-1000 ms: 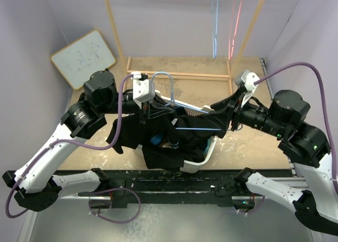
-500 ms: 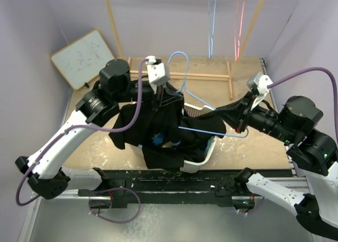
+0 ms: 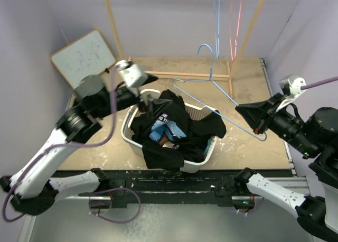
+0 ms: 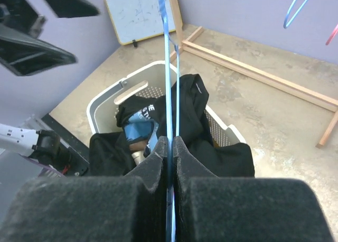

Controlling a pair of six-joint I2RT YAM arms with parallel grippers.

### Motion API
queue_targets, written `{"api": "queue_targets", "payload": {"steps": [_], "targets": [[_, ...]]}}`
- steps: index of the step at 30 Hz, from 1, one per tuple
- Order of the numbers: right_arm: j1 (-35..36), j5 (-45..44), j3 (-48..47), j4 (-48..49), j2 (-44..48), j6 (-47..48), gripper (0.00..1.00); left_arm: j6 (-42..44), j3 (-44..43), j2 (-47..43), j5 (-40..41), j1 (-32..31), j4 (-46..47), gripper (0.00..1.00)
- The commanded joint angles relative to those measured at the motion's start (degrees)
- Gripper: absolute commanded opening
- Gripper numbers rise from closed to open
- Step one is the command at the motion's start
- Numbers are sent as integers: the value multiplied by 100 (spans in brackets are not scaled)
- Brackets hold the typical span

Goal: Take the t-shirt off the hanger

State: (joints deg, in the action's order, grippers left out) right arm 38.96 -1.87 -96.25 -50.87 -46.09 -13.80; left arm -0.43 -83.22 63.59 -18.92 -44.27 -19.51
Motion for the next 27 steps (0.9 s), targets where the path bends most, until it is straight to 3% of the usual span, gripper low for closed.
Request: {"api": "queue_targets", "payload": {"steps": [1, 7, 10, 19, 27], "targets": [[0, -83, -298, 64, -29, -115, 0, -136, 549, -1341, 1180, 13, 98, 99], [4, -65, -780, 483, -524, -105, 0, -520, 1962, -3012, 2461, 6, -100, 97], [-2, -629, -1158, 932, -1129, -127, 0, -698, 2426, -3464, 2822, 7, -324, 95], [4, -2036, -2645, 2373, -3383, 214, 0, -966, 3379, -3892, 2769, 15, -418, 86], [-2, -3125, -3530, 3527, -4817, 585, 0, -997, 3343, -4114, 2656, 14, -614, 85]]}}
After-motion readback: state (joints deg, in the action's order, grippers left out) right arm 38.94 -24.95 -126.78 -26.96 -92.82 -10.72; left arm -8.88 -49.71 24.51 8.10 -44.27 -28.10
